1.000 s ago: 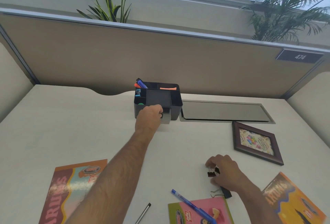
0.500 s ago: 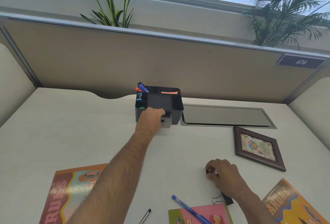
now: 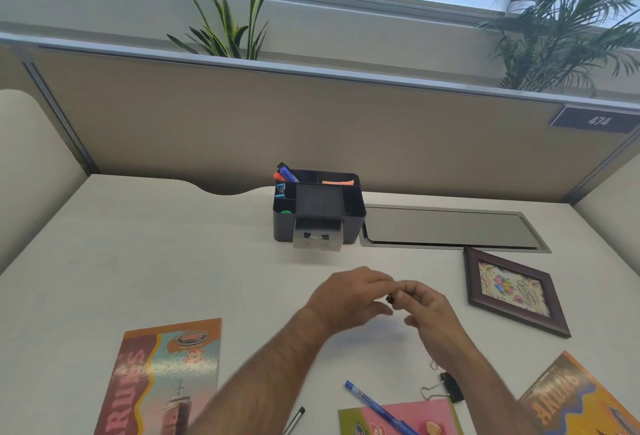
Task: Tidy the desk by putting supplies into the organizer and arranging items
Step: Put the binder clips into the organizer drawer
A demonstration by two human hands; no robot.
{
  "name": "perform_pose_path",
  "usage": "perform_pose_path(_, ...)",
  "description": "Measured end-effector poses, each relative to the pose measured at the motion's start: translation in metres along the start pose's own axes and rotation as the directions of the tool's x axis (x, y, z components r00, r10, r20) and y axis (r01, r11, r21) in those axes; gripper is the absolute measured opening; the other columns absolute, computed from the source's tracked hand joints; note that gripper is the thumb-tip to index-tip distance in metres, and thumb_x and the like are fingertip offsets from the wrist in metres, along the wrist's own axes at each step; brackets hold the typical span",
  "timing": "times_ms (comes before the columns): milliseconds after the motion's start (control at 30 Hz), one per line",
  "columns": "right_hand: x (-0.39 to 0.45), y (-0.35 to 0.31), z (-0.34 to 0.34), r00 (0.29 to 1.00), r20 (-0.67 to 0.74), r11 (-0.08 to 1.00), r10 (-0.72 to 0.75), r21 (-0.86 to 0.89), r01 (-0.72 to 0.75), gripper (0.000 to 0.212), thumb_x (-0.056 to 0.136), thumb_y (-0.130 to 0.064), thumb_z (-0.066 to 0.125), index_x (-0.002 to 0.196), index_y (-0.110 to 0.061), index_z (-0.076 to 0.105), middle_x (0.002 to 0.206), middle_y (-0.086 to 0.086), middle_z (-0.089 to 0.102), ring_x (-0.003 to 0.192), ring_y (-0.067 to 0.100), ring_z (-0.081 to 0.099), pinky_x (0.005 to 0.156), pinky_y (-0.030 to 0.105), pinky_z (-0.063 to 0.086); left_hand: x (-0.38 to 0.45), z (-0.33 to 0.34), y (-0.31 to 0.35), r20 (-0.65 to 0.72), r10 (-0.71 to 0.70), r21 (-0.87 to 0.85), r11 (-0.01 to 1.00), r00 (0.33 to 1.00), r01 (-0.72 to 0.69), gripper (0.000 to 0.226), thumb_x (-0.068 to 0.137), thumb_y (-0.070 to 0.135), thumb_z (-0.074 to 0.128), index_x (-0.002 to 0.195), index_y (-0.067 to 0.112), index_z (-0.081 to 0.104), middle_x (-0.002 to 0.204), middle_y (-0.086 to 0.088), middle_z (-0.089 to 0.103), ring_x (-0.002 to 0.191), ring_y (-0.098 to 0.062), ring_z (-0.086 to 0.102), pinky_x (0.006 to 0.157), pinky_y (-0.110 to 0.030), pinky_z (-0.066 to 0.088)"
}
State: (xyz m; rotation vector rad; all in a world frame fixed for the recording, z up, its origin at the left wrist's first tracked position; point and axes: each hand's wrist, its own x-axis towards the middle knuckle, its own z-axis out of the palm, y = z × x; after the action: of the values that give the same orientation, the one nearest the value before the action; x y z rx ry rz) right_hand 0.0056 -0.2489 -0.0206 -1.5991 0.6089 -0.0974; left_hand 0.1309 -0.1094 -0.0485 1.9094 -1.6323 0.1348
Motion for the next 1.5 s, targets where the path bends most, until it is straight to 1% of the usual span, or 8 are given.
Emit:
perform_pose_path(233,0.001,-0.010,0.009,0.999,0.035,0.990,0.036,0.132,-0.040,0.032,0.084,-0.030,0.066,0.109,-0.009,0.068,0.098,0.007,0.072,0.090,0.017,0.063,0.083,0.040,0.042,0.009,-0.013,-0.003,-0.078,-0.066,-0.051,0.997,0.995,0.062,0.022,0.088,0.029,0.067,0.106,0.017,0.068,0.102,0.001,0.071,0.090,-0.019,0.062,0.074,-0.036,0.056)
perform_pose_path(400,0.006,0.002,-0.010,0.988,-0.152,0.977,0.009,-0.210,-0.041,0.015,0.087,-0.025,0.073,0.101,-0.024,0.070,0.096,0.000,0.072,0.088,0.018,0.069,0.073,0.034,0.057,0.015,-0.029,-0.021,-0.201,-0.234,-0.075,0.972,0.951,0.223,0.031,0.082,0.029,0.076,0.109,0.015,0.070,0.101,-0.002,0.073,0.089,-0.019,0.064,0.079,-0.031,0.054)
perform_pose_path(567,0.004,0.027,-0.044,0.965,-0.262,0.650,-0.028,-0.738,-0.182,0.017,0.083,-0.033,0.073,0.095,-0.027,0.062,0.097,-0.005,0.067,0.085,0.012,0.061,0.076,0.028,0.046,0.021,-0.053,-0.052,-0.258,-0.446,-0.029,0.890,0.857,0.454,0.039,0.083,0.027,0.075,0.118,0.011,0.068,0.105,-0.007,0.071,0.094,-0.022,0.058,0.081,-0.028,0.044)
perform_pose_path(767,-0.005,0.038,-0.046,0.946,-0.297,0.435,0.133,-0.840,-0.325,0.029,0.083,-0.045,0.068,0.097,-0.027,0.050,0.104,-0.002,0.056,0.082,0.014,0.054,0.071,0.028,0.039,0.022,-0.068,-0.080,-0.103,-0.693,0.124,0.703,0.713,0.701,0.037,0.088,0.032,0.069,0.121,0.016,0.065,0.113,-0.006,0.070,0.102,-0.022,0.060,0.092,-0.036,0.051)
perform_pose_path(933,-0.005,0.045,-0.040,0.954,-0.274,0.385,0.125,-0.872,-0.301,0.015,0.084,-0.034,0.064,0.087,-0.025,0.052,0.094,-0.006,0.057,0.087,0.014,0.056,0.064,0.026,0.035,0.026,-0.066,-0.086,-0.044,-0.777,0.146,0.616,0.627,0.774,0.035,0.090,0.031,0.068,0.122,0.018,0.063,0.118,-0.008,0.065,0.105,-0.025,0.060,0.101,-0.039,0.049)
perform_pose_path(1200,-0.001,0.044,-0.032,0.964,-0.255,0.479,0.075,-0.839,-0.259,0.016,0.078,-0.015,0.063,0.074,-0.029,0.056,0.086,-0.010,0.060,0.081,0.011,0.056,0.067,0.023,0.038,0.035,-0.067,-0.085,0.068,-0.771,0.291,0.622,0.633,0.727,0.031,0.092,0.029,0.063,0.122,0.019,0.061,0.117,-0.005,0.066,0.102,-0.024,0.061,0.099,-0.038,0.049)
perform_pose_path(1433,0.006,0.039,-0.023,0.956,-0.292,0.735,-0.018,-0.652,-0.185,0.025,0.070,-0.009,0.074,0.069,-0.032,0.064,0.080,-0.012,0.064,0.075,0.011,0.062,0.063,0.020,0.044,0.034,-0.071,-0.085,0.092,-0.750,0.280,0.651,0.655,0.706,0.032,0.092,0.025,0.062,0.124,0.019,0.059,0.119,-0.006,0.064,0.105,-0.024,0.060,0.099,-0.038,0.049)
perform_pose_path(1500,0.009,0.032,-0.018,0.947,-0.322,0.845,-0.005,-0.508,-0.168,0.022,0.068,-0.006,0.077,0.072,-0.026,0.068,0.077,-0.005,0.069,0.067,0.017,0.068,0.065,0.029,0.054,0.031,-0.074,-0.082,0.049,-0.715,0.248,0.685,0.697,0.685,0.031,0.093,0.024,0.061,0.123,0.018,0.061,0.118,-0.006,0.065,0.104,-0.023,0.059,0.099,-0.038,0.049)
